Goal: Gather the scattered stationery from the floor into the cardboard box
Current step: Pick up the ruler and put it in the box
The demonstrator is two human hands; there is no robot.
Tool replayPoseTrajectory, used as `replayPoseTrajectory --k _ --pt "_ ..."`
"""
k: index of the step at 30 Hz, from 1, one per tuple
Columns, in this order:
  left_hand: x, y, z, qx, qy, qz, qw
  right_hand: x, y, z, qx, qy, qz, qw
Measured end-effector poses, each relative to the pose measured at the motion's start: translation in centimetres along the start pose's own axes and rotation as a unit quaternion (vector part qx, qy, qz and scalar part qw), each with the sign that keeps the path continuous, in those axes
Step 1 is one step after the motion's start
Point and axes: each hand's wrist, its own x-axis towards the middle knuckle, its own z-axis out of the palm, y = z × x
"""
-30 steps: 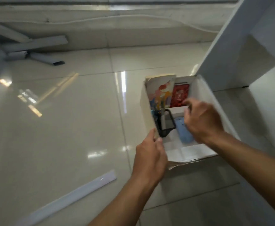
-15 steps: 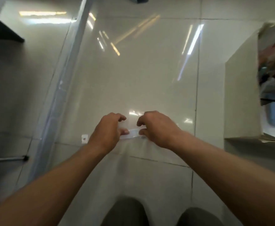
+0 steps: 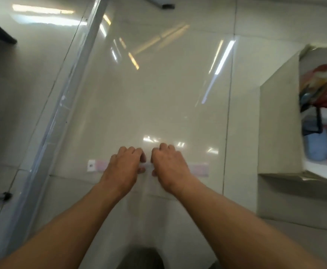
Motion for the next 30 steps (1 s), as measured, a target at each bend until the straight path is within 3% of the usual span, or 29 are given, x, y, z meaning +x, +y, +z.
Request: replayPoseTrajectory --k 3,6,10,12,15,18,23,26,30 --pt "0.0 0.5 -1.2 0.028 0.009 0.041 0.999 -0.3 0.1 -1.4 0.057 -0.047 0.034 0.997" --pt "2.5 2.5 -5.4 0.047 0.032 0.087 0.995 -0.3 1.8 -4.7 0.159 -0.036 0.057 0.985" --pt "7.4 8.1 -13.2 0.095 0.226 0.210 0.946 -1.0 5.5 -12.3 0.285 0.094 0.104 0.948" --pt "8.8 12.8 -16.7 0.035 0.327 0.213 0.920 -1.5 8.1 -17.2 0.344 0.195 0.144 0.907" --pt "9.9 20.6 -20.2 -0.201 0.396 0.193 0.875 -3.4 12.6 -24.6 0.404 0.307 0.139 0.850" --pt "10.5 28.6 -21.3 -0.346 0.306 0.199 0.864 -7.4 17.2 -29.8 0.437 0.367 0.112 0.813" --pt "9.4 37.1 -17.8 -0.418 0.149 0.275 0.853 -12.5 24.3 -30.1 0.342 0.409 0.171 0.829" --pt "8.7 38.3 -13.4 -0.403 0.085 0.270 0.871 -13.8 27.8 -27.4 0.243 0.427 0.233 0.839" --pt "8.0 37.0 -9.0 -0.354 0.065 0.248 0.900 -14.8 30.7 -23.3 0.235 0.411 0.292 0.831"
